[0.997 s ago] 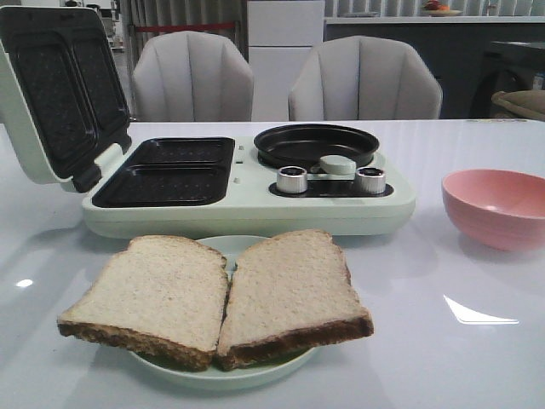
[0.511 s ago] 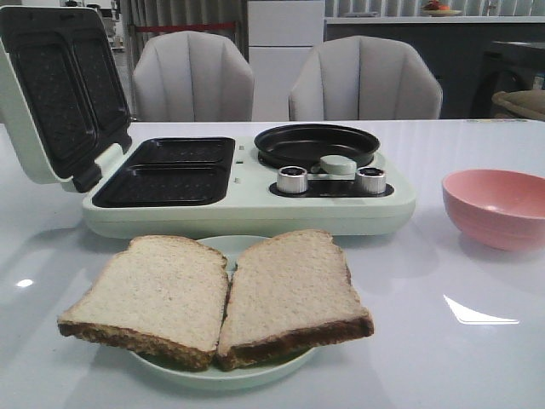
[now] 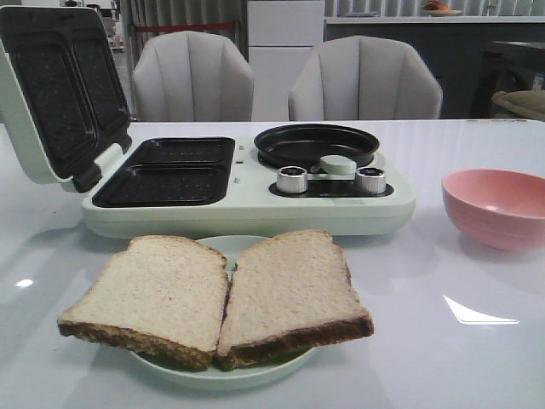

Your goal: Make breakfast with bread and shrimp

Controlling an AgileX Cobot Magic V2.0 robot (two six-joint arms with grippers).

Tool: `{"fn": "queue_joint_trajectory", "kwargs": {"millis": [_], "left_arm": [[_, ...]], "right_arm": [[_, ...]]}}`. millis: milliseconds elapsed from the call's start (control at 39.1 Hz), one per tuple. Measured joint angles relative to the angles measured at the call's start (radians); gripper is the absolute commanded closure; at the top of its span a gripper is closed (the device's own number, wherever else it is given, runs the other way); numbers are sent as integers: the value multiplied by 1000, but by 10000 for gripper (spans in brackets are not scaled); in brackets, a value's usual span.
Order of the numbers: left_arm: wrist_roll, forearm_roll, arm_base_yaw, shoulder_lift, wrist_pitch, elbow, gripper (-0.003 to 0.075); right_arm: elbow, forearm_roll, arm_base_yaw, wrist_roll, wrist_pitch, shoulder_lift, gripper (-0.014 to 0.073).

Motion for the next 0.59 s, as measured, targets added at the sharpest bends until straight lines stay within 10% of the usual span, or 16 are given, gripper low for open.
{"fn": "queue_joint_trajectory", "kwargs": {"millis": [230,588], "left_arm": [[0,-4,0,0,1,0,132],[2,30,-52,2,0,0,128]], "right_arm": [[0,0,0,0,0,0,441],[0,0,0,0,0,0,441]]}}
